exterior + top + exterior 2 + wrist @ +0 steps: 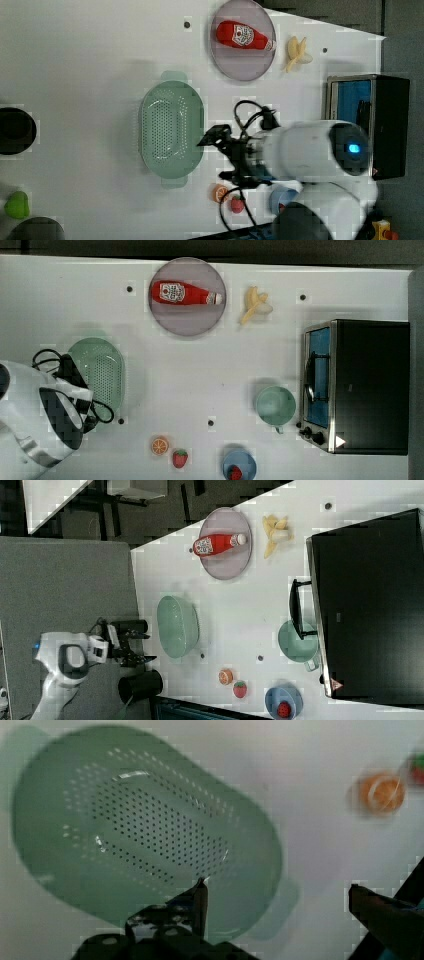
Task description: Drag strainer left to right.
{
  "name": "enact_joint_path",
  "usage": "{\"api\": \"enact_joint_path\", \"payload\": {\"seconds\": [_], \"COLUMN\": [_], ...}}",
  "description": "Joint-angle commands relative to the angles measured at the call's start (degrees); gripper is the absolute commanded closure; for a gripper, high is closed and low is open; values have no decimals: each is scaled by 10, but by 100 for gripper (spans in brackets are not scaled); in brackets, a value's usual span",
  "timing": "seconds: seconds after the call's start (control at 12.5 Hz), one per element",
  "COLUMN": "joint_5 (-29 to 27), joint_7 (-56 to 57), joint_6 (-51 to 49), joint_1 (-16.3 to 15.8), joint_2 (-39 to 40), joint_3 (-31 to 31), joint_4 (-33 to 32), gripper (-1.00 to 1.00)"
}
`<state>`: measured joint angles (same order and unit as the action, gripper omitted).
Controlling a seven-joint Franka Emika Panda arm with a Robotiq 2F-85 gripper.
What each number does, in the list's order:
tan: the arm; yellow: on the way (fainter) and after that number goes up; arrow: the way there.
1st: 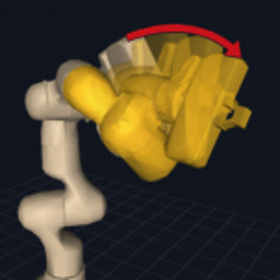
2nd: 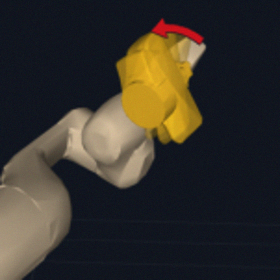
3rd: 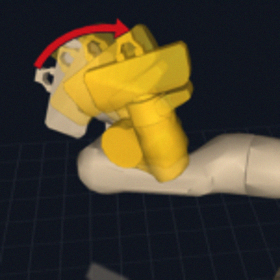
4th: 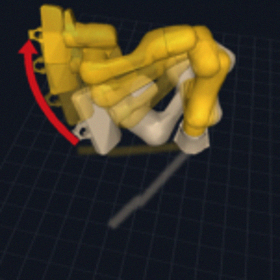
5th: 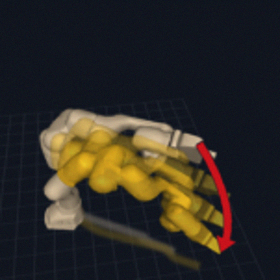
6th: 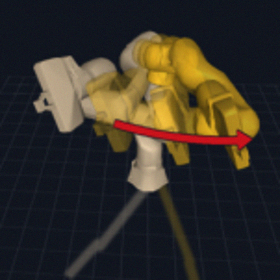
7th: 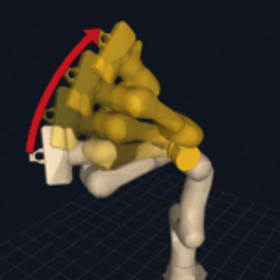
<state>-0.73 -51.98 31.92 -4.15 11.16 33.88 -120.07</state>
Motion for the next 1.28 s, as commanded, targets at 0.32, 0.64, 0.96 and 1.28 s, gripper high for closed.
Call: {"api": "enact_joint_path", "payload": {"seconds": [0.32,0.64,0.96,1.28], "joint_5": [22,62,98,98], "joint_7": [-257,-261,-262,-263], "joint_6": [158,259,295,294], "joint_1": [17,12,-13,-26], "joint_2": [81,146,177,180], "joint_3": [-14,-28,-79,-112], "joint_4": [-34,-54,-54,-60], "gripper": [-100,-100,-100,-100]}}
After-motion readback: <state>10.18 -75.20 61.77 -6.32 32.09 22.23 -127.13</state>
